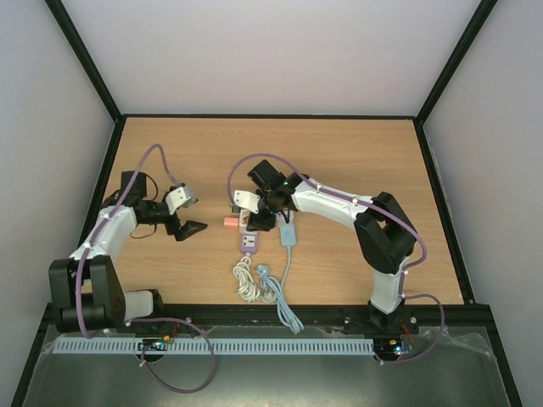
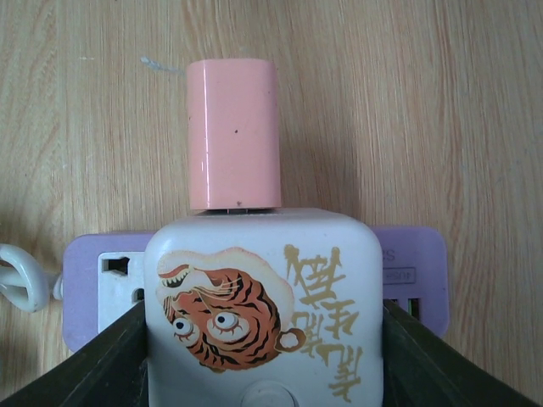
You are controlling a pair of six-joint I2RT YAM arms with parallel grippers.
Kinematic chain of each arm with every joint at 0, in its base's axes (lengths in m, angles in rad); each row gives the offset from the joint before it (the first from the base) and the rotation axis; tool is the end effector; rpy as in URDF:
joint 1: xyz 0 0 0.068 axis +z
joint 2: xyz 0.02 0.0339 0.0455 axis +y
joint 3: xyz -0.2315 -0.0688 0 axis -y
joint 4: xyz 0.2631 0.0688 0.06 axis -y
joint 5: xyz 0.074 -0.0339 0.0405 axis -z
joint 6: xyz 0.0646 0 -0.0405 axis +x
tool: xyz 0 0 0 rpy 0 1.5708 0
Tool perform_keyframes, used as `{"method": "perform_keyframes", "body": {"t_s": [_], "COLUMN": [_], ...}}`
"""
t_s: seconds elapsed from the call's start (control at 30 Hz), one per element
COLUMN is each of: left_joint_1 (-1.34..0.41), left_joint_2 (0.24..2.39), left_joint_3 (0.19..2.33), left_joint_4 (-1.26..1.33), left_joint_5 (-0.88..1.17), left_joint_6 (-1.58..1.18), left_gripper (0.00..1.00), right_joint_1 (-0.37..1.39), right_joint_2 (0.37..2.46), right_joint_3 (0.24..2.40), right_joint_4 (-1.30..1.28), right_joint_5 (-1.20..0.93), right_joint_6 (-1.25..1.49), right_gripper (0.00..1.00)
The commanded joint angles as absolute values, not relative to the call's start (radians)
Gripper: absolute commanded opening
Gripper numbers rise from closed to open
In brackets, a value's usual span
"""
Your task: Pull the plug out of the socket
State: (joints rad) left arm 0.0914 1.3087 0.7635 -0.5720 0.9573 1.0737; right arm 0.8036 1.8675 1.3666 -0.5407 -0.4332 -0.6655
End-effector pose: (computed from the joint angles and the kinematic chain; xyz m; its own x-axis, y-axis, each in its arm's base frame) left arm 0.2685 -0.0284 0.1520 -0.1594 0.4936 -0.8550 0.9319 0.3611 0.0347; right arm 0.2680 0.3170 0.1467 0.0229 -0.7836 -0.6208 -0.9996 -0.0081 -0.0267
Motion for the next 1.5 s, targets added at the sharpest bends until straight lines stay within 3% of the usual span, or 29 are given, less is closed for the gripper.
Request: {"method": "perform_keyframes", "body": {"t_s": [0.0,0.1,0.33,0.7,1.27,1.47], "left_joint_1": [0.033,0.013,-0.05,-0.102,-0.219,-0.22], "left_joint_2": [1.375,1.406,1.434,1.508,1.582,1.582], "left_joint_3": [0.814,0.817,0.802,0.796,0.787,0.787], "left_joint_4": [-0.623,-0.628,-0.531,-0.423,-0.305,-0.301], "left_joint_5": [0.987,1.002,0.959,0.982,0.903,0.901], "left_joint_6": [1.228,1.277,1.268,1.223,1.136,1.131], "left_gripper": [1.0,0.98,0.84,0.69,0.63,0.47], "right_joint_1": [0.792,0.792,0.791,0.787,0.787,0.787], "right_joint_2": [1.838,1.825,1.838,1.802,1.807,1.815], "right_joint_3": [1.319,1.303,1.305,1.261,1.236,1.235], "right_joint_4": [-0.578,-0.573,-0.558,-0.525,-0.493,-0.497], "right_joint_5": [-0.419,-0.422,-0.431,-0.468,-0.482,-0.504], "right_joint_6": [-0.67,-0.675,-0.676,-0.699,-0.712,-0.712], "right_gripper": [0.33,0.32,0.3,0.27,0.25,0.23]}}
